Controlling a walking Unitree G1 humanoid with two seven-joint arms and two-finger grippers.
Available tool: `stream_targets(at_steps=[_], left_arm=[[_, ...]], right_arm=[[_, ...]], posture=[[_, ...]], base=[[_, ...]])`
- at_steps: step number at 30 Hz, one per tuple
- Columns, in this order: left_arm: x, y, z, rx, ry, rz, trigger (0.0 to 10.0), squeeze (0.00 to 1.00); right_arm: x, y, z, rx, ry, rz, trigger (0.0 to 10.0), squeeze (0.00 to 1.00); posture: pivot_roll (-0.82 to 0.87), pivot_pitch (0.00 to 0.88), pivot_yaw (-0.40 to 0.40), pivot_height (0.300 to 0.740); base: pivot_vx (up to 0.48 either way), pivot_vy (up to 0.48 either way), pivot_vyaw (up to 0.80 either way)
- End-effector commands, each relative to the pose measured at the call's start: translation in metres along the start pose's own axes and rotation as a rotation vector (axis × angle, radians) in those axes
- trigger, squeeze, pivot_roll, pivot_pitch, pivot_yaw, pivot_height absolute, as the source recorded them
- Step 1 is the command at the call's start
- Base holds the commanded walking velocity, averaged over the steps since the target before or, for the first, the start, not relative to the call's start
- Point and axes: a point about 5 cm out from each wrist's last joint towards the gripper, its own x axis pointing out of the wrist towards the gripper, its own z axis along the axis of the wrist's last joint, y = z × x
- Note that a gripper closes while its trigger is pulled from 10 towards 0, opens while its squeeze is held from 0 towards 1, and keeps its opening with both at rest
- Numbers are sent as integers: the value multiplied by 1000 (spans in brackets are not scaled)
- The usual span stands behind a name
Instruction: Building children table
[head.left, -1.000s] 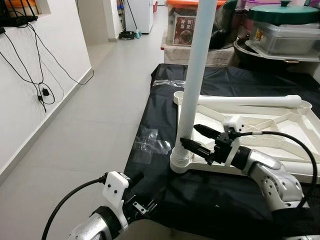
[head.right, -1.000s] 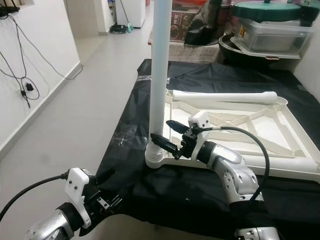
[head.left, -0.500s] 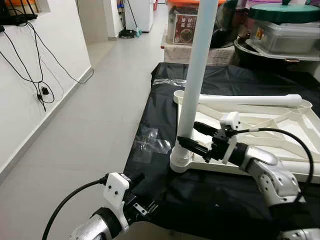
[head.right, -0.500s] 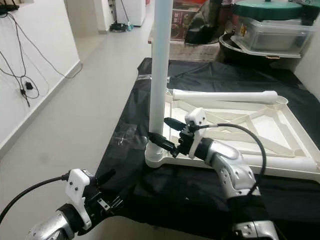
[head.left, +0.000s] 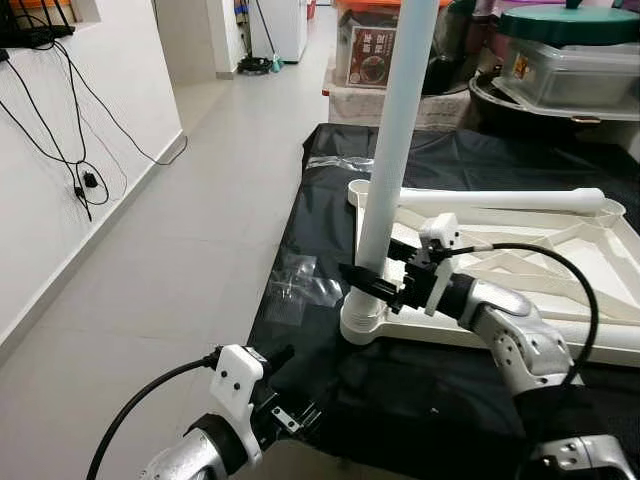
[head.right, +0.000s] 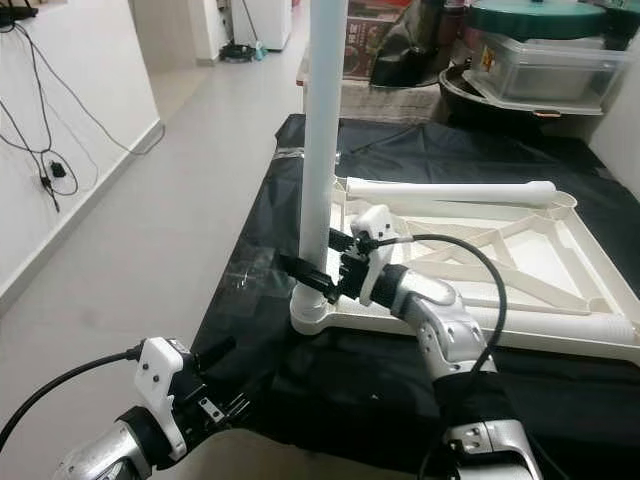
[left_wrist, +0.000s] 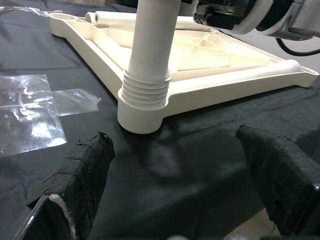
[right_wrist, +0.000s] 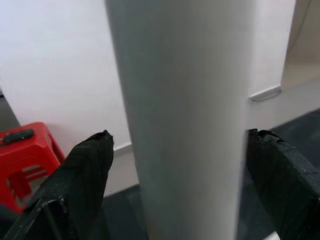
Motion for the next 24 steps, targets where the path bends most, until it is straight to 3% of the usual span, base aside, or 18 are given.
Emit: stream_targets(at_steps=[1,24], left_arm=[[-1,-2,-2,4,12,-1,10000,0],[-1,-5,-3,1,15,-9,10000,0]], right_arm=[[4,0,0,-8,4,6,10000,0],[18,-2,5,-3,-21,9,10000,0]], posture=[[66,91,-47,740],[68,78,-54,740]], base=[[0,0,0],[0,0,0]])
